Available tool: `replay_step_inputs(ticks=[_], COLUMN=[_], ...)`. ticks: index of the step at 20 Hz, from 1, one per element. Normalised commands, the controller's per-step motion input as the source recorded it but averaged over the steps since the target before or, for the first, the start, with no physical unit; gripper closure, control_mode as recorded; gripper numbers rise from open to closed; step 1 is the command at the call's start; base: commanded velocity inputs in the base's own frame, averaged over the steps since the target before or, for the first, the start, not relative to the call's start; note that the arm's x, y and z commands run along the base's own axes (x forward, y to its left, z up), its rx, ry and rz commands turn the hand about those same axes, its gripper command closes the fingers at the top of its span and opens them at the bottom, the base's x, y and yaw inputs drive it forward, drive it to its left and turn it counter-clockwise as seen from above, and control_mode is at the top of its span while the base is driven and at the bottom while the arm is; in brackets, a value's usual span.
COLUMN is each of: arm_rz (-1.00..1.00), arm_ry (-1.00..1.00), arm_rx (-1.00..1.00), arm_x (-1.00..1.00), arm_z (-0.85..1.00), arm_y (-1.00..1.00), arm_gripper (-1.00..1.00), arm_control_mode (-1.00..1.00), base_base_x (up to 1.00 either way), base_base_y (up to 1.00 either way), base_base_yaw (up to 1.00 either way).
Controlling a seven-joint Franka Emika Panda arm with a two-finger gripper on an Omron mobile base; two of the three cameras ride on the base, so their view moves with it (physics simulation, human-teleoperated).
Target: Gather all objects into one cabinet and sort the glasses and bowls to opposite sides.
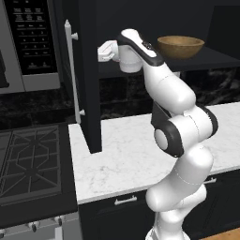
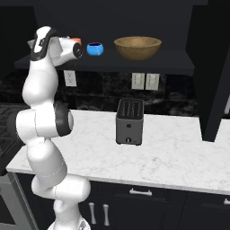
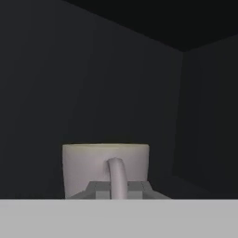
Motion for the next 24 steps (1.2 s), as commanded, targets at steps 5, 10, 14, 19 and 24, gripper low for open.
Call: replay_step_inputs(ticks=[5, 10, 14, 19, 24], arm_rz=[0.0, 0.0, 0.0, 0.0, 0.0], arm_ry=[0.0, 0.0, 0.0, 0.0, 0.0], arm_rx=[-0.03, 0.0, 0.0, 0.0, 0.0], arm_x=[0.0, 0.0, 0.0, -0.01, -0.06], arm_z=[0.0, 0.0, -0.01, -0.04, -0.33], arm_y=[0.0, -0.04, -0.21, -0.18, -0.01], arm_gripper=[1.0, 1.0, 1.0, 1.0, 1.0], arm_control_mode=[-1.0, -1.0, -1.0, -1.0, -1.0], base_base_x=[0.0, 0.0, 0.0, 0.0, 0.0], base_base_y=[0.0, 0.0, 0.0, 0.0, 0.0], base_base_yaw=[0.0, 0.0, 0.0, 0.0, 0.0])
